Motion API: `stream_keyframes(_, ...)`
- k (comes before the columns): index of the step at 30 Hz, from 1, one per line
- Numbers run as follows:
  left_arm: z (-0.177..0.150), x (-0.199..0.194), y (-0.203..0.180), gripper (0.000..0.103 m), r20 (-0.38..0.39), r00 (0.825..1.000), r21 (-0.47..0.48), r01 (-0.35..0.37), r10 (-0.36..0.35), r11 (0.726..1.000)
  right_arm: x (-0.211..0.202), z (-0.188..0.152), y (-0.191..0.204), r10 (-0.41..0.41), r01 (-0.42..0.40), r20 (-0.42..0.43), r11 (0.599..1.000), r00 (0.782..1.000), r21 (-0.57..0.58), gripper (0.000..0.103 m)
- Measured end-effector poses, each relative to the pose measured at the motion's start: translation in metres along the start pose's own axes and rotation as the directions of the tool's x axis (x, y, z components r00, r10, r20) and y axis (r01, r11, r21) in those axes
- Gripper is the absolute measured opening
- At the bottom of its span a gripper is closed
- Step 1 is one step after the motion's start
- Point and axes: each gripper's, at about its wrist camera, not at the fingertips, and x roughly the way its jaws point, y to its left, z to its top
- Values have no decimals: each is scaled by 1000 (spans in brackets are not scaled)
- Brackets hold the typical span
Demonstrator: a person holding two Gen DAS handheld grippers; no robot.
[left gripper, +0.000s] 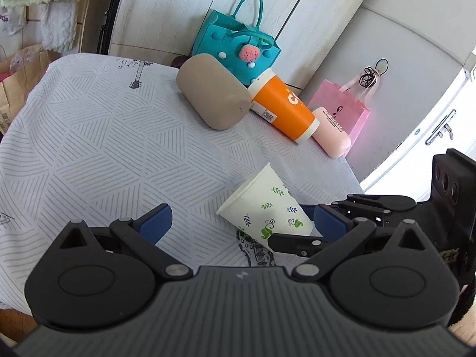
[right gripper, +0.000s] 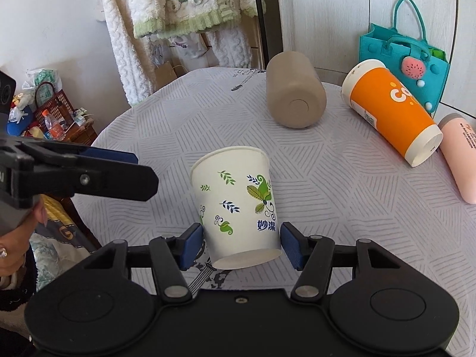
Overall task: Flip cup upright
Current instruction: 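Rotate the right tool to tip the held cup rim-up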
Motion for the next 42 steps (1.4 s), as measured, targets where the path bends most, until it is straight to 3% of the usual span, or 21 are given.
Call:
stream_keyframes(7,-13,3,6,103,-23,997,-102,72,-74,992,-7,-4,-4,52,-51,21,998,998,-39,64)
stream_keyframes(13,-21,20,6,100,-73,974,-192,198,-215,961,-21,-14,-3,93,-87,57,991,994,-98,66)
stream_keyframes(19,-22,37,0,100,-60,973,-204,206,-222,957,-22,-14,-5,122,-115,58,986,991,-122,66)
stream_keyframes(24,-26,45,4,79,-18,978,-231,197,-206,953,-16,-8,-3,117,-109,39,981,992,-160,66)
stream_keyframes(26,-27,48,5,77,-10,978,-241,199,-207,950,-12,-5,-3,105,-98,30,979,994,-178,66)
stream_keyframes(30,-27,54,9,77,-11,977,-270,204,-215,941,-6,-1,-5,93,-85,29,975,995,-204,72)
stream_keyframes(35,-27,55,13,77,11,985,-272,170,-174,947,1,2,-9,110,-102,27,974,994,-203,74)
stream_keyframes(38,-28,53,23,77,53,984,-310,176,-168,934,6,5,-10,88,-79,32,974,996,-210,90)
stream_keyframes(42,-26,57,28,77,48,983,-323,183,-177,929,11,10,-15,120,-115,14,975,993,-191,89)
